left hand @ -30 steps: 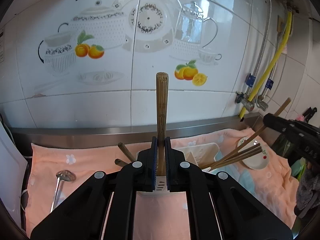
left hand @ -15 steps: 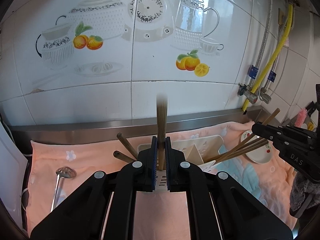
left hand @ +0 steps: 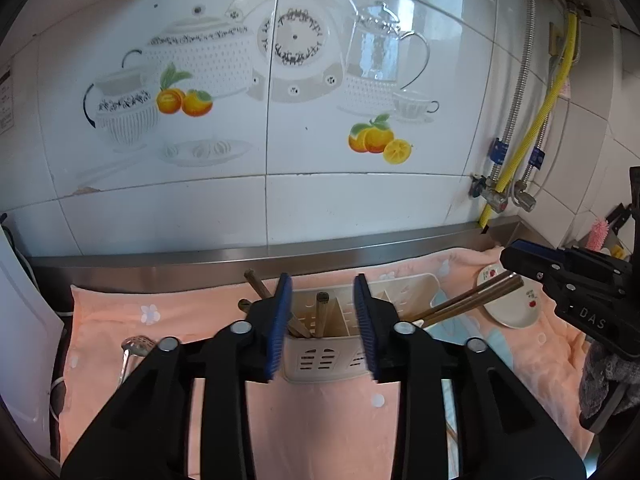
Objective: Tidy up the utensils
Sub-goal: 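Lower the chopsticks into the caddy and open both tools, then move both open tools back over the last two chopsticks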
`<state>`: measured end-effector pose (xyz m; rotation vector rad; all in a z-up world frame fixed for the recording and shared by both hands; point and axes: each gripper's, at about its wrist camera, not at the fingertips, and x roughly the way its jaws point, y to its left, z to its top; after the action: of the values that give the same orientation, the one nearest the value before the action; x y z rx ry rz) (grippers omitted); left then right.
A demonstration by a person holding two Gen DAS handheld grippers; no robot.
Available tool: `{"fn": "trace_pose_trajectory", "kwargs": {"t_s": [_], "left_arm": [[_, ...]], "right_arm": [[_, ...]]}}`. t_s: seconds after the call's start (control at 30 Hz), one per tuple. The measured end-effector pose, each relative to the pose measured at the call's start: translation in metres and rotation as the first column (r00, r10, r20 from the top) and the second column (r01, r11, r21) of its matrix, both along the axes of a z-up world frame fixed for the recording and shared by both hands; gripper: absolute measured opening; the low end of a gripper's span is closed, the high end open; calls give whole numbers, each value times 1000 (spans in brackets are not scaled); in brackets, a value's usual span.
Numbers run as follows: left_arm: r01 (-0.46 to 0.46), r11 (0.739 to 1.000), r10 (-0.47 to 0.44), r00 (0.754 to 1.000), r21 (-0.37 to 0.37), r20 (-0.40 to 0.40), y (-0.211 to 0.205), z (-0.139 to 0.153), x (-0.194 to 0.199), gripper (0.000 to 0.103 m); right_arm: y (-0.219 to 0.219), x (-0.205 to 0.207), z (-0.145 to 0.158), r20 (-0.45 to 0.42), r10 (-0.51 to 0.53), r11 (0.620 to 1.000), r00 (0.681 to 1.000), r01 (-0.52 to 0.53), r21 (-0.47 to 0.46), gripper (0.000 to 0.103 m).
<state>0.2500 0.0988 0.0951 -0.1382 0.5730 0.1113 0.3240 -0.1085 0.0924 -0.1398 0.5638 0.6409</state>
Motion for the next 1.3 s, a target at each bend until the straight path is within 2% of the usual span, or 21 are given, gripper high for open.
{"fn": "trace_pose_trajectory", "kwargs": {"t_s": [0.27,0.33,0.37,0.43,0.5,0.7,1.0,1.3], "left_arm": [[-7,1000,6,999,19,37,-3,12,-27,54],[-7,1000,6,999,18,44,-3,13,-35,63],[-9,1000,8,999,20,48,-4,13,-40,68],[-5,1000,4,998,23,56,-5,13,-48,69],[-3,1000,2,998,23,62,-7,12,-57,75],[6,1000,-8,997,25,78,-12,2,-82,86],[17,1000,-18,998,3,68,-21,-23,-110,94],[16,1000,-16,999,-17,31,-29,-52,-124,97]], "right_arm": [[-15,-21,15,44,-14,1000,999,13,8,42],[-20,-27,18,55,-15,1000,998,14,6,48],[-23,-31,19,65,-18,1000,998,18,5,48],[-27,-39,21,81,-20,1000,997,19,3,54],[-32,-49,21,97,-25,1000,995,25,2,56],[-47,-72,14,109,-29,1000,994,29,2,68],[-64,-103,-5,135,-34,999,990,35,-5,80],[-75,-130,-41,124,-33,999,992,36,-18,86]]}}
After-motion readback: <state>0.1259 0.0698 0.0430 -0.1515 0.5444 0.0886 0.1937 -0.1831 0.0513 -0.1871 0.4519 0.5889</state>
